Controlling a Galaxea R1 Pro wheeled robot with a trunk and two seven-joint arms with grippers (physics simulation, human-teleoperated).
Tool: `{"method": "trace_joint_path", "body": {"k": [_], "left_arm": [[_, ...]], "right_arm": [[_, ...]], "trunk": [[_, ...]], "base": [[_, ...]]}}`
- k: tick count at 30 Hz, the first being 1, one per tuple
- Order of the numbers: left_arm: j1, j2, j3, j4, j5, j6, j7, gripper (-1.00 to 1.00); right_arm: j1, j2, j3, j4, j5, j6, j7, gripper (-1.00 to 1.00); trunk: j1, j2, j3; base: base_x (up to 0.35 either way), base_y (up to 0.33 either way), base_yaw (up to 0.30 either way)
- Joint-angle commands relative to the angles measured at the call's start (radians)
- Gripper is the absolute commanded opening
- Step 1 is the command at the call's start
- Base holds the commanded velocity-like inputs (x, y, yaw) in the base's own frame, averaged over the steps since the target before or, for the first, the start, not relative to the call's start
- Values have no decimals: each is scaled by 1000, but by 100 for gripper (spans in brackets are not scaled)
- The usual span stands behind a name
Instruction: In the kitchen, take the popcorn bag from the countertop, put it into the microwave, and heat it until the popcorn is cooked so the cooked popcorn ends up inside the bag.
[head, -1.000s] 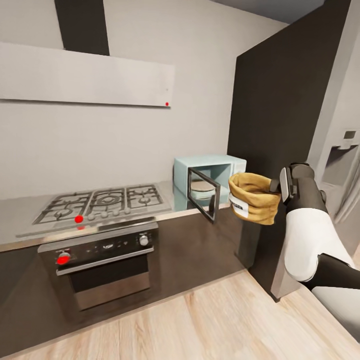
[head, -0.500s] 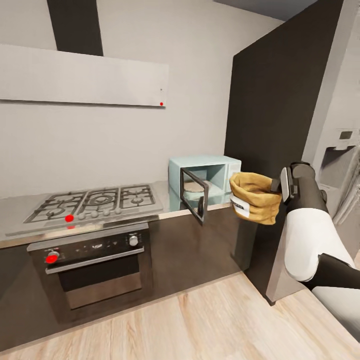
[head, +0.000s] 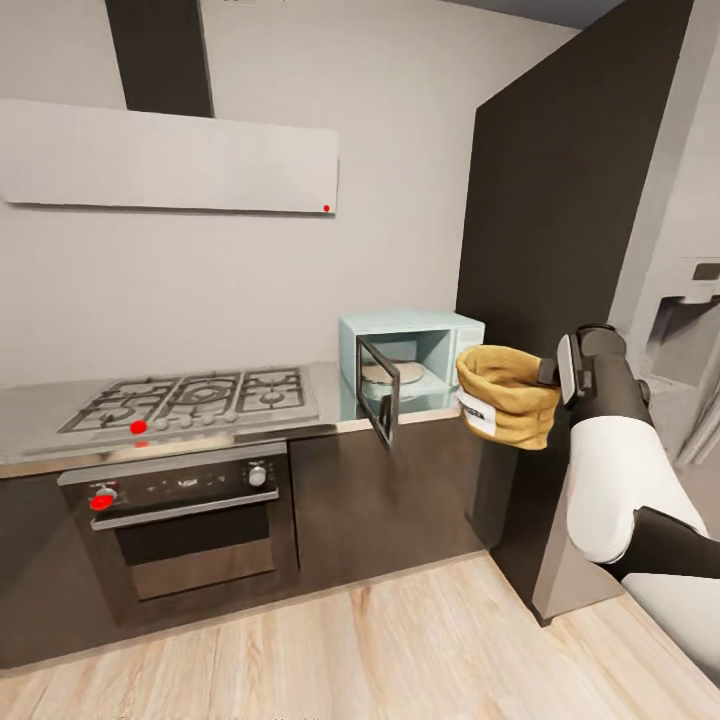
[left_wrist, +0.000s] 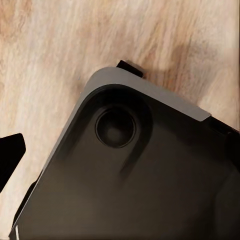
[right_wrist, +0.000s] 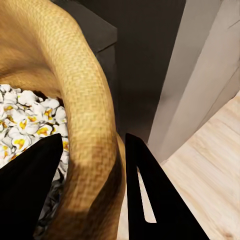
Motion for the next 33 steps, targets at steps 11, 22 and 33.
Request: {"method": "trace_joint_path", "body": {"k": [11,22,33], "left_arm": [[0,-1,7,-2,-5,-1,3,100],[0,-1,7,-2,-4,-1,3,100],[0,-1,7,-2,-4,-1,3,100]], "right_arm": [[0,50,-4,3,-15,3,-139,-100],[0,134,-110,2,-17,3,-237,-100],[0,134,-113,-3,-17,3,-236,-100]], "trunk": [[0,-1,-1],[0,-1,-1],[0,-1,-1]], "base": [[0,-291,270],[0,-291,270],[0,-291,270]]}}
